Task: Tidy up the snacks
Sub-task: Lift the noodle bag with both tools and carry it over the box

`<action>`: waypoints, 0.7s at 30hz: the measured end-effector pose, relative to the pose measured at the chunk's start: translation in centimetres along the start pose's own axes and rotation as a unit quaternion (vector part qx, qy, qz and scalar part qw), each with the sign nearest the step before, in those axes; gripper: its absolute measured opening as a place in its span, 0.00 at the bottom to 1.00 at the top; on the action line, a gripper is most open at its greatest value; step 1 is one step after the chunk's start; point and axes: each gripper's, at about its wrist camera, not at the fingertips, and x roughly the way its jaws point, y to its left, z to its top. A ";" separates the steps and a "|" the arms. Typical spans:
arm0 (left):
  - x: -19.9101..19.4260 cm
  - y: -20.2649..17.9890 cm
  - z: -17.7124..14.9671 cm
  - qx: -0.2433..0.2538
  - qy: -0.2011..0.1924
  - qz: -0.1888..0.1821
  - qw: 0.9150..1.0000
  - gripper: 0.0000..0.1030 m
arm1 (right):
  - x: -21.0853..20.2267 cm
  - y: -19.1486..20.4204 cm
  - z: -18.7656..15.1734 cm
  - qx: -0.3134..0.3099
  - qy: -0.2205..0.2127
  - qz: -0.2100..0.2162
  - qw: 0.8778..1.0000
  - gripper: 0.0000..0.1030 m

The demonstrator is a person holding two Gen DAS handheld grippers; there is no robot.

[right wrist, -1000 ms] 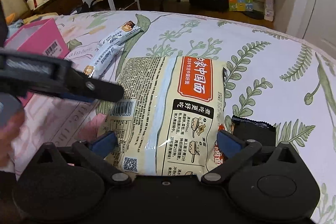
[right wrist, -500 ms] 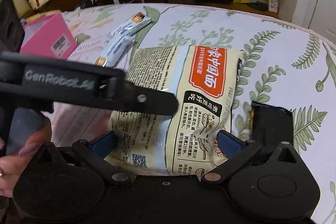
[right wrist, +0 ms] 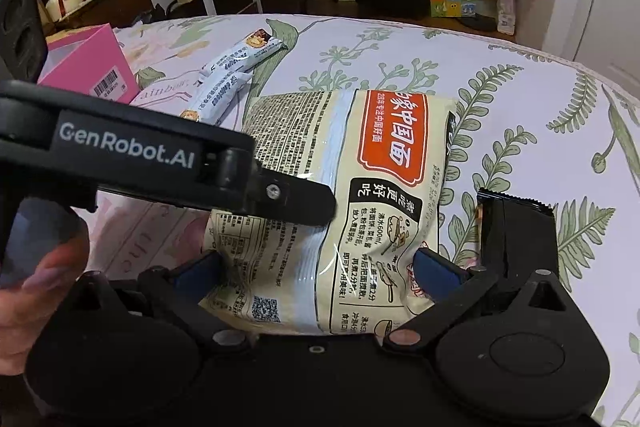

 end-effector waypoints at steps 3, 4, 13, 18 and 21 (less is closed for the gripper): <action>-0.3 -1.0 0.2 0.006 0.017 0.011 1.000 0.62 | -0.6 0.7 0.1 0.004 0.004 0.002 1.000 0.95; -0.6 -1.3 0.2 0.011 0.021 0.008 1.000 0.62 | -1.0 1.1 0.1 0.003 0.004 -0.001 1.000 0.94; -4.7 -3.4 -0.3 0.048 0.042 0.027 0.998 0.62 | -4.3 3.7 0.9 0.013 0.023 0.013 1.000 0.92; -8.2 -3.5 -0.4 0.051 0.049 0.025 0.997 0.62 | -6.9 6.3 1.6 -0.005 0.022 0.019 1.000 0.91; -10.7 -3.3 -0.5 0.050 0.039 0.024 0.998 0.62 | -8.4 8.0 2.1 -0.018 0.015 0.023 0.999 0.91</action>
